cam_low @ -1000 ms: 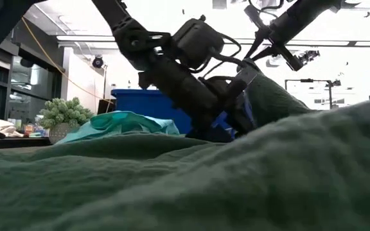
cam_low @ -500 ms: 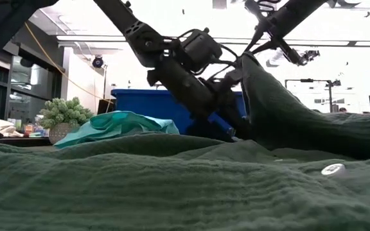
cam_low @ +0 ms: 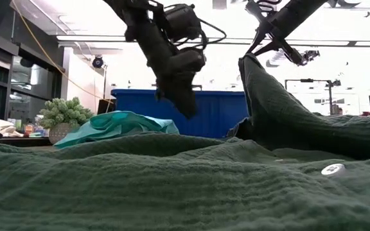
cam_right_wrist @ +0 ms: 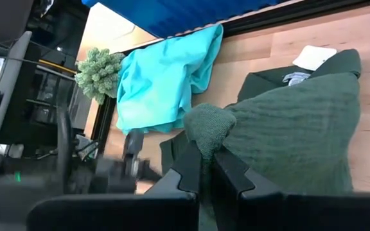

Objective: Fold laundry
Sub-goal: Fold the green polo shirt from the blue laundry bin

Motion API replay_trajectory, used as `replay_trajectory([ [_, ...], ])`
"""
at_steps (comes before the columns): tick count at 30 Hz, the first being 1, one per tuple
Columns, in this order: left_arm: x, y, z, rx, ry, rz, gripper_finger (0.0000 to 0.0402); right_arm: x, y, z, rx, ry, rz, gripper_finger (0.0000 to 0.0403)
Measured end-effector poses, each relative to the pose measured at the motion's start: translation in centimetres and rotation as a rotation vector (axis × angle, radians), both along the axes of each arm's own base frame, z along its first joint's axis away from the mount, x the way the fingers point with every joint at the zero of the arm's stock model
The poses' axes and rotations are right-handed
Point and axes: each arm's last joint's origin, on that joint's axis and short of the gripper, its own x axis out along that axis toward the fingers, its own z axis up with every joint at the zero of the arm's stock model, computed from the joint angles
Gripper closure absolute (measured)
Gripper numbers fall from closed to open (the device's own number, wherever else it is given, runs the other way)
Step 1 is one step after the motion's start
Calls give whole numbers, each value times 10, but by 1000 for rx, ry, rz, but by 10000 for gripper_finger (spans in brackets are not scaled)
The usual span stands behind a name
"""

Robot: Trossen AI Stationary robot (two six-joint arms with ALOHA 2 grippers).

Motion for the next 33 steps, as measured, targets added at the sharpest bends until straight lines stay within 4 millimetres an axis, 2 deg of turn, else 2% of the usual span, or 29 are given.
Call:
replay_trajectory([
  [5,-10,-15,-11,72,121,-119,272,0,0,0,0,0,0,403],
  [10,-25,-20,-38,62,192,-125,354,0,0,0,-1,-1,-1,403],
  [13,-32,-13,-50,38,192,-101,394,0,0,0,0,-1,-1,403],
  [20,-49,17,-59,165,303,-68,396,0,0,0,4,-3,1,403],
  [26,-57,46,-53,212,386,18,397,0,0,0,11,-6,5,403],
  [29,-54,54,-36,265,364,57,400,0,0,0,11,-7,5,403],
  [33,-53,54,-5,293,233,113,401,0,0,0,10,-6,5,403],
])
